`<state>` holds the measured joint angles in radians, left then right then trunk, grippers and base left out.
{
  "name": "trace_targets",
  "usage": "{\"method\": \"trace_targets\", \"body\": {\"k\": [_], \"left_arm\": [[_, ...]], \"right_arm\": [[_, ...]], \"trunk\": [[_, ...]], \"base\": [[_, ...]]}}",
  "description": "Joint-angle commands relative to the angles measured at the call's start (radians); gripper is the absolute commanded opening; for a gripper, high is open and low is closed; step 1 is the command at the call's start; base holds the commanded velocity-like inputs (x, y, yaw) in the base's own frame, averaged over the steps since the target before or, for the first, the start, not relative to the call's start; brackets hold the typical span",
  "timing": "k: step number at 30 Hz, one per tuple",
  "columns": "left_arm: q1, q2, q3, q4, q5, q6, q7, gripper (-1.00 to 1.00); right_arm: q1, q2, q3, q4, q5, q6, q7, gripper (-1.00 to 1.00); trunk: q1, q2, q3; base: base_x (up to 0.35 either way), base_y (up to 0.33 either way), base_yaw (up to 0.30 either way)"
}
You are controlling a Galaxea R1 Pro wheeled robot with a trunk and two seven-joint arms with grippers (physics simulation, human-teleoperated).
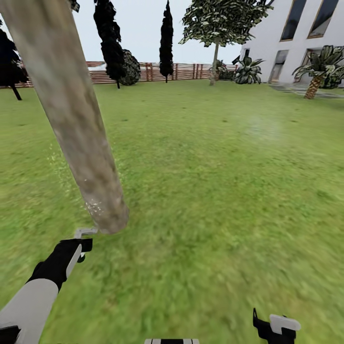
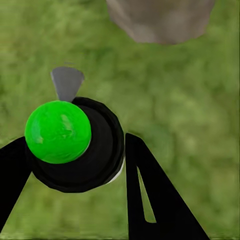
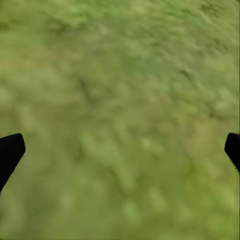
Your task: In the garden, pick up the pesticide atomizer on the floor and spray pesticide onto both trees until each tree trunk is fully covered.
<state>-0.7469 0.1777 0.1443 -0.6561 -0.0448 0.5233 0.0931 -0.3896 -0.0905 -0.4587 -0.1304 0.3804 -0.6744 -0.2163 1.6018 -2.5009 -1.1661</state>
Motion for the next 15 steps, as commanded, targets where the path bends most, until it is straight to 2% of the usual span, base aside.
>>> {"method": "trace_targets", "body": {"k": [1,3,4,8,11,14,15], "left_arm": [[0.0,-0.004,0.0,0.023,0.008,-0.004,-0.001,-1.0],[0.0,-0.022,-0.001,0.017,0.049,-0.01,0.0,-1.0],[0.0,-0.027,-0.004,0.0,0.058,-0.011,0.0,-1.0],[-0.001,-0.027,-0.014,-0.097,0.062,-0.009,-0.002,-1.0],[-0.002,-0.031,-0.012,-0.149,0.059,-0.002,-0.003,-1.0],[-0.003,-0.007,-0.033,-0.176,0.058,0.008,-0.043,-1.0],[-0.003,0.032,-0.036,-0.178,0.058,0.008,-0.118,-1.0]], "right_arm": [[0.0,0.0,0.0,0.0,0.0,0.0,0.0,1.0],[0.0,0.0,0.0,0.0,0.0,0.0,0.0,1.0],[0.0,0.0,0.0,-0.001,0.0,0.0,0.0,1.0],[0.0,0.0,0.0,-0.001,-0.001,0.0,0.001,1.0],[0.0,0.0,0.0,-0.002,-0.002,-0.001,0.001,1.0],[0.0,0.0,-0.001,-0.002,-0.002,-0.001,0.002,1.0],[0.0,0.0,-0.001,-0.002,-0.002,-0.001,0.002,1.0]], "trunk": [[0.0,0.0,0.0],[0.0,0.0,0.0],[0.0,0.0,0.0],[0.0,0.0,0.0],[0.0,0.0,0.0],[0.0,0.0,0.0],[0.0,0.0,0.0]], "base": [[0.145,-0.25,0.277],[0.164,-0.247,0.277],[0.175,-0.243,0.277],[0.187,-0.234,0.253],[0.149,-0.128,0.031],[0.009,-0.008,0.001],[0.001,-0.001,0.0]]}}
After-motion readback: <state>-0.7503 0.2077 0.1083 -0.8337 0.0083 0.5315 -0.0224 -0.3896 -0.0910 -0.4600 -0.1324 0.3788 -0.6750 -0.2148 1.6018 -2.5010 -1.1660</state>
